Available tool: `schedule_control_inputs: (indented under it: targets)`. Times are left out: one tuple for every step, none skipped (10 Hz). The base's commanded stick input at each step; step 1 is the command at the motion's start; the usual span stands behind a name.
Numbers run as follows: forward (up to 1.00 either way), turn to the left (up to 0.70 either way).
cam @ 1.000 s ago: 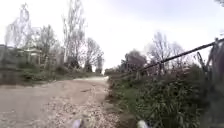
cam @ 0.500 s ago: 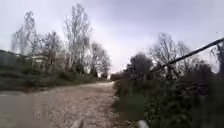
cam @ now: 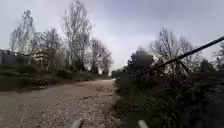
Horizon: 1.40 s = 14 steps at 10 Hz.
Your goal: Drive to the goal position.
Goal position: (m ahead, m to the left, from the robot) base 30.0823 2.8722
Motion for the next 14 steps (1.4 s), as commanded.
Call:
schedule_control_inputs:
  targets:
    - [0.70,0.00]
    - [0.70,0.00]
    - [0.70,0.00]
    - [0.70,0.00]
    - [0.70,0.00]
    - [0.70,0.00]
    - [0.70,0.00]
    - [0.70,0.00]
    - [0.70,0.00]
    - [0.70,0.00]
    - [0.70,0.00]
    - [0.85,0.00]
    - [0.85,0.00]
    - [0.85,0.00]
